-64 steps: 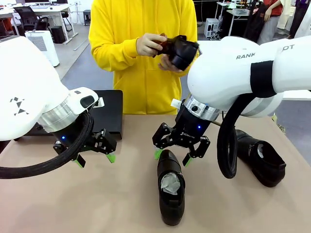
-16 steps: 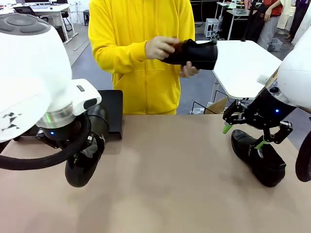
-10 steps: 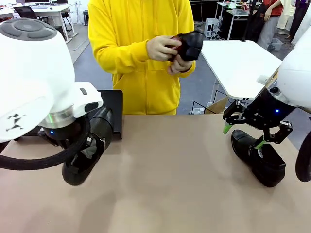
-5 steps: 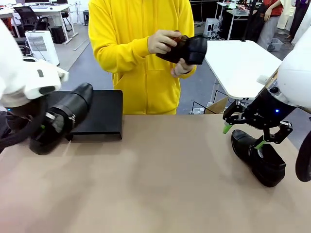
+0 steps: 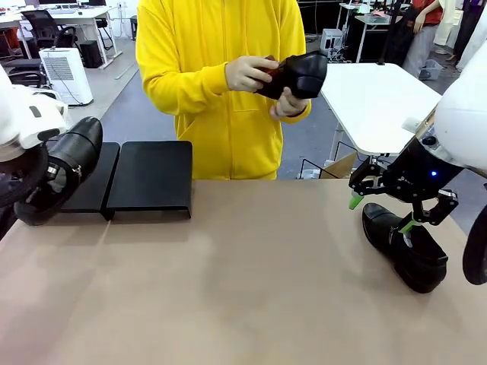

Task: Organize the shoes by placing them on the stand.
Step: Place the Shoe from the middle of the table onto the Shoes Stand.

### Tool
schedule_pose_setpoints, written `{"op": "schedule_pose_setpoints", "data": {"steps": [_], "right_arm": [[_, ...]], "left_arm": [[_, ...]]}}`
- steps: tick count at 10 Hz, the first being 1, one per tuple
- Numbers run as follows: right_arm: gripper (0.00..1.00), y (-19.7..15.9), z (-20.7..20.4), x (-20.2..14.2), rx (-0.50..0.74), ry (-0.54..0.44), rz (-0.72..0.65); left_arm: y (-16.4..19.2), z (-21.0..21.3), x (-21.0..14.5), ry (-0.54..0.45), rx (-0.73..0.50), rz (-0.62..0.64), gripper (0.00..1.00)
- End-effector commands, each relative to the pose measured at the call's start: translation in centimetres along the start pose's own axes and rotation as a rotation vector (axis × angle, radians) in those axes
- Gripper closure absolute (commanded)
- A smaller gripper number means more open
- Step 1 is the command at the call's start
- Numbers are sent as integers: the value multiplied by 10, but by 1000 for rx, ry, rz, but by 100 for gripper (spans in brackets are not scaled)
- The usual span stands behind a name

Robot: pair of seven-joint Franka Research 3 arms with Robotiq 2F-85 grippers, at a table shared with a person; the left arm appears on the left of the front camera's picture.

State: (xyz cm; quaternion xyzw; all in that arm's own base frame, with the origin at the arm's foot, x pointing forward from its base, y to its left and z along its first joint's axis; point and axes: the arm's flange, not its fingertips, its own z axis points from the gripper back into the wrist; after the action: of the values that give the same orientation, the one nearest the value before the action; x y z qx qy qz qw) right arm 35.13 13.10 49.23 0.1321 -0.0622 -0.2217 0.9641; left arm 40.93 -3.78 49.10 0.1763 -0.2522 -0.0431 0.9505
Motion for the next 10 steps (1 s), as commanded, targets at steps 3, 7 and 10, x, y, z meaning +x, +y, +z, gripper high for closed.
{"op": "schedule_pose_setpoints", "data": {"steps": [3,7,10], "right_arm": [[0,1,2,3,10,5,20],[0,1,2,3,10,5,20],[0,1,2,3,10,5,20]], "left_arm": [[6,-28,28,-69,-102,149,100],[16,-53,48,-72,-113,247,100],[18,-71,58,-59,-146,287,100]]}}
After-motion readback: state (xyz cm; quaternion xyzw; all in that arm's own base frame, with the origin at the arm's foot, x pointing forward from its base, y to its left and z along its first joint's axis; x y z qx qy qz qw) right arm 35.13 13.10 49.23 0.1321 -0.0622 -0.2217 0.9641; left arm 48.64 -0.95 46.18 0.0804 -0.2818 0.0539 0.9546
